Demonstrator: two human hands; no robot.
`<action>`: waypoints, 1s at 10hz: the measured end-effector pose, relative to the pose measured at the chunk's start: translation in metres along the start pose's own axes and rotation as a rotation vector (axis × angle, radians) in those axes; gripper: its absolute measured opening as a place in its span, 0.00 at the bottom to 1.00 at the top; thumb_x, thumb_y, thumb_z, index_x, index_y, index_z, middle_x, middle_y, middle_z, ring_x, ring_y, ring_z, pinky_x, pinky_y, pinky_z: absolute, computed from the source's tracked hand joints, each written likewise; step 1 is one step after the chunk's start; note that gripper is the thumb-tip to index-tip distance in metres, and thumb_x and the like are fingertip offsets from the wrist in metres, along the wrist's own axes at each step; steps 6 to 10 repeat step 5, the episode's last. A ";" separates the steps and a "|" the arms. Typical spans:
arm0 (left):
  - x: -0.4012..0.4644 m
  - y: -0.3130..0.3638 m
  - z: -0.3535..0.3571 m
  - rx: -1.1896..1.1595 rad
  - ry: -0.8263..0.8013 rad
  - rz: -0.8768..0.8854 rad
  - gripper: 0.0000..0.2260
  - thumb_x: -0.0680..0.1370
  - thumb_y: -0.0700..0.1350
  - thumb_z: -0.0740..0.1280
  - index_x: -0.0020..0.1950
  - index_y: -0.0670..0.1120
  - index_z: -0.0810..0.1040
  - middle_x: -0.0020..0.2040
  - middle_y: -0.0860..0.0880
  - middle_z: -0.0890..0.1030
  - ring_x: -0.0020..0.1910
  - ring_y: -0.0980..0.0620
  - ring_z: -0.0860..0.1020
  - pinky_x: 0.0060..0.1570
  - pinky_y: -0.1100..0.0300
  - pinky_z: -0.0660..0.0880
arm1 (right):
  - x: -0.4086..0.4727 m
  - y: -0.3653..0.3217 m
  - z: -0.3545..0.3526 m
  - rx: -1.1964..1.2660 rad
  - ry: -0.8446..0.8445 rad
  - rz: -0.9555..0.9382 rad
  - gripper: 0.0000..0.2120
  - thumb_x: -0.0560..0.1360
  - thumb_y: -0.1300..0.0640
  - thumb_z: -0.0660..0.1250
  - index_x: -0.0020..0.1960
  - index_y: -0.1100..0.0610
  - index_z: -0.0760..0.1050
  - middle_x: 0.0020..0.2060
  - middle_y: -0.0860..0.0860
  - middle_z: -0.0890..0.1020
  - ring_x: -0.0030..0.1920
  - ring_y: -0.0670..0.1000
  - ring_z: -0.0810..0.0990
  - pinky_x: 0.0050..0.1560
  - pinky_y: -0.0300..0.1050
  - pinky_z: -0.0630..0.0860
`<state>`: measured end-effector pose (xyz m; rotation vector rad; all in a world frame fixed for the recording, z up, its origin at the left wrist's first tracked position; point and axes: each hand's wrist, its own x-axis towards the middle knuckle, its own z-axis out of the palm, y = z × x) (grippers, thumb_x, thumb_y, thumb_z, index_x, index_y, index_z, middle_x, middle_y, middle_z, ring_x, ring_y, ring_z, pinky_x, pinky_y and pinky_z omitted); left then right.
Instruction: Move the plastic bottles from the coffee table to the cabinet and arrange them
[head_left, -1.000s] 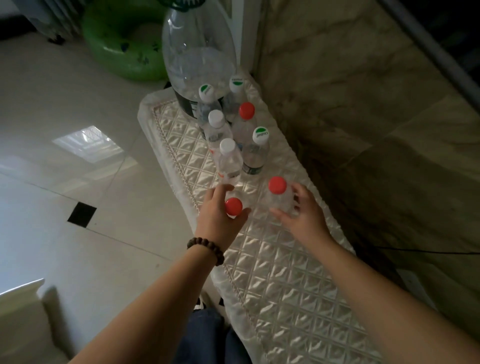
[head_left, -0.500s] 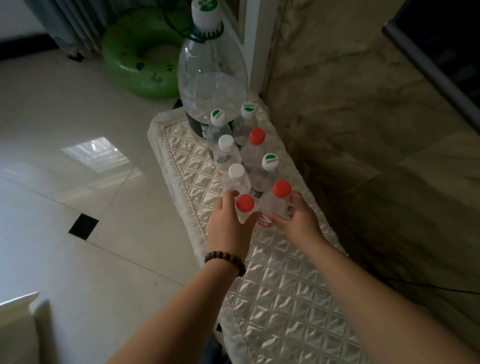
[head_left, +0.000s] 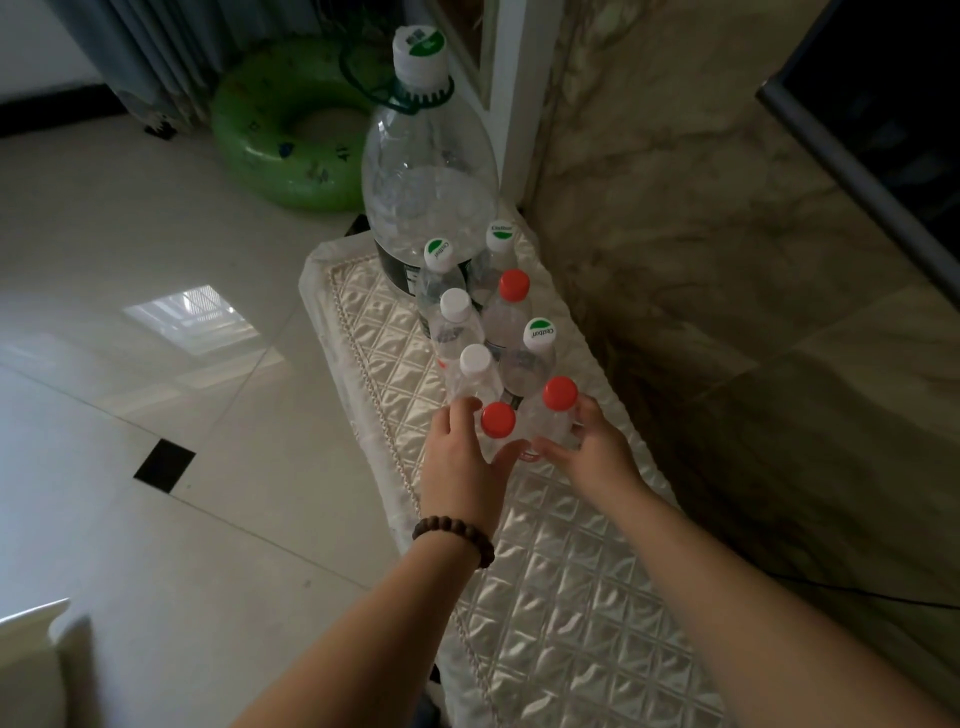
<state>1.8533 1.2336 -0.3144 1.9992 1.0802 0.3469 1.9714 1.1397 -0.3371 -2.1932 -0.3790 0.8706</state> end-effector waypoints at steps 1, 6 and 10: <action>0.001 0.002 -0.002 0.020 -0.003 0.005 0.26 0.69 0.53 0.74 0.63 0.48 0.69 0.59 0.50 0.73 0.53 0.52 0.74 0.48 0.61 0.72 | -0.005 -0.007 -0.002 -0.015 0.000 0.003 0.34 0.69 0.53 0.74 0.71 0.50 0.63 0.63 0.50 0.74 0.64 0.52 0.72 0.55 0.41 0.67; -0.013 0.029 -0.045 0.286 0.012 0.087 0.34 0.73 0.66 0.59 0.74 0.50 0.60 0.72 0.50 0.65 0.72 0.49 0.61 0.70 0.48 0.61 | -0.047 -0.048 -0.033 -0.120 0.114 -0.010 0.43 0.71 0.38 0.67 0.77 0.49 0.49 0.76 0.51 0.57 0.74 0.55 0.59 0.69 0.53 0.63; -0.013 0.029 -0.045 0.286 0.012 0.087 0.34 0.73 0.66 0.59 0.74 0.50 0.60 0.72 0.50 0.65 0.72 0.49 0.61 0.70 0.48 0.61 | -0.047 -0.048 -0.033 -0.120 0.114 -0.010 0.43 0.71 0.38 0.67 0.77 0.49 0.49 0.76 0.51 0.57 0.74 0.55 0.59 0.69 0.53 0.63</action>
